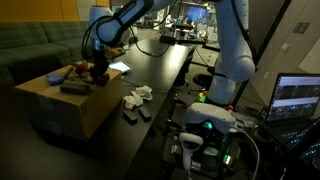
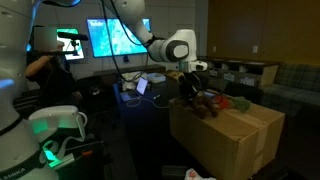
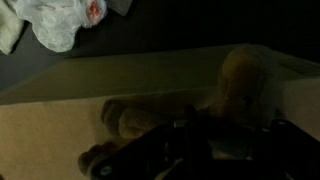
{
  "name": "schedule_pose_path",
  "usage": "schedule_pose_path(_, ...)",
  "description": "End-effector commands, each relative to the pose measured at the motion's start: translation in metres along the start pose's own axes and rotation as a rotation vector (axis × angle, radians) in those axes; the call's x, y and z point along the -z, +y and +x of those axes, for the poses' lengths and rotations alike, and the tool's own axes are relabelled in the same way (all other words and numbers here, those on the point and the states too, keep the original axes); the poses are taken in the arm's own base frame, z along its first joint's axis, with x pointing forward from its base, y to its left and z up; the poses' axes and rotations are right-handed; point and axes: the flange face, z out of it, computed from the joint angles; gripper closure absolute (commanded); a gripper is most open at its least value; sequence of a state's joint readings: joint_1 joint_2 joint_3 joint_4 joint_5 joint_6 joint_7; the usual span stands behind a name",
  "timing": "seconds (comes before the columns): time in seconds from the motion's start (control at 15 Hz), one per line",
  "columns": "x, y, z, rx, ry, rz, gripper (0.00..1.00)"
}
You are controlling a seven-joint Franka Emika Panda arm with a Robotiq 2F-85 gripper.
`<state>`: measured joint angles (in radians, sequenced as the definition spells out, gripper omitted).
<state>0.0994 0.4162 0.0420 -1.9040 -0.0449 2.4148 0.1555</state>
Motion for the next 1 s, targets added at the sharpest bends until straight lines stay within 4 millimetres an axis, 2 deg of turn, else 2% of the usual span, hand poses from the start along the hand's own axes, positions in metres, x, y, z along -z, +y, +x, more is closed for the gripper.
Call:
schedule_pose_path(0.0, 0.049, -0.015, -0.052, 0.073, -0.023, 0.049, 0.99)
schedule_pose_path(0.13, 0.064, -0.026, -0.079, 0.103, -0.041, 0.056, 0.99)
schedule_pose_path(0.4, 0.075, -0.056, -0.128, 0.168, -0.091, 0.077, 0.99)
schedule_pose_path(0.53, 0.066, -0.075, -0.146, 0.200, -0.116, 0.086, 0.99)
schedule_pose_path(0.73, 0.035, -0.113, -0.169, 0.277, -0.164, 0.124, 0.99)
schedule_pose_path(0.93, -0.004, -0.155, -0.188, 0.331, -0.203, 0.110, 0.99)
